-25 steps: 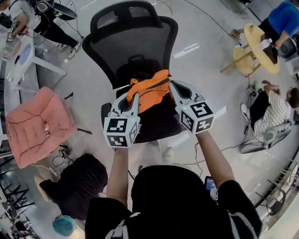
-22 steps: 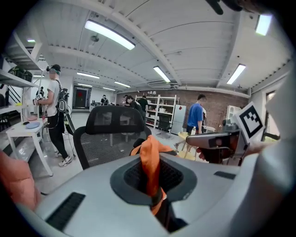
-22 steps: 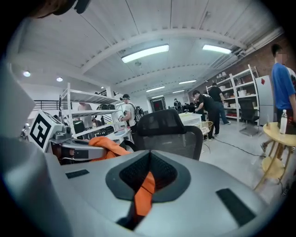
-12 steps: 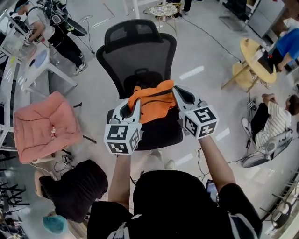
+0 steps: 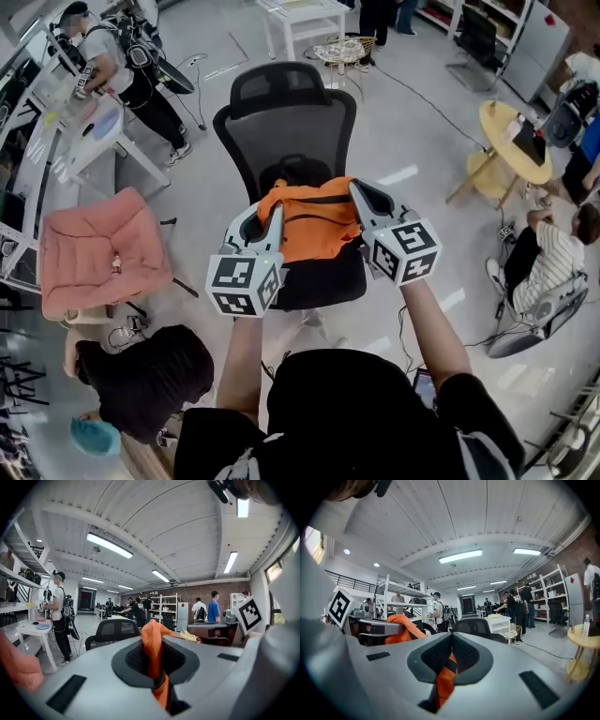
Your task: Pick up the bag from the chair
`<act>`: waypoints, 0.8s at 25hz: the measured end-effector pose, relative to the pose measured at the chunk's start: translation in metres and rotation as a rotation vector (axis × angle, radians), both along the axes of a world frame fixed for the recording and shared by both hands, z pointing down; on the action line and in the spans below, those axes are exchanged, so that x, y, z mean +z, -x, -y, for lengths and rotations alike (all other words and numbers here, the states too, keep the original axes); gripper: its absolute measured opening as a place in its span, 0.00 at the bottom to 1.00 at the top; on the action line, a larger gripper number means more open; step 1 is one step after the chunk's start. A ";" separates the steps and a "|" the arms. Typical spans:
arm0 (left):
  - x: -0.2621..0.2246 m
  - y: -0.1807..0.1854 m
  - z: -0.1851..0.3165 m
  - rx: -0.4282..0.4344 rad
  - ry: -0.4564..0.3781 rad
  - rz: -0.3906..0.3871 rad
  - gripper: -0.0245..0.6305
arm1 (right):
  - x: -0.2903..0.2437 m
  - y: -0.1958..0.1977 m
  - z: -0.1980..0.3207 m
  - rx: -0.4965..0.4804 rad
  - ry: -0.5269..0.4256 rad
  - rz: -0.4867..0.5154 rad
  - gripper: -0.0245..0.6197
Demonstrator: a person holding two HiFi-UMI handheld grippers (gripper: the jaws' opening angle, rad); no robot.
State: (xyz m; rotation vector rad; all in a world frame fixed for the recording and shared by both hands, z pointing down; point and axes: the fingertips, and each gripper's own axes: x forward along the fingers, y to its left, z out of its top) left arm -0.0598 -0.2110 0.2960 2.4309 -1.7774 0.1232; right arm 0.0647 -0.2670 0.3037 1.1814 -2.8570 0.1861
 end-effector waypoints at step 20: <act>-0.041 -0.026 -0.098 -0.019 -0.101 -0.016 0.07 | -0.030 -0.024 -0.091 -0.044 -0.070 0.008 0.04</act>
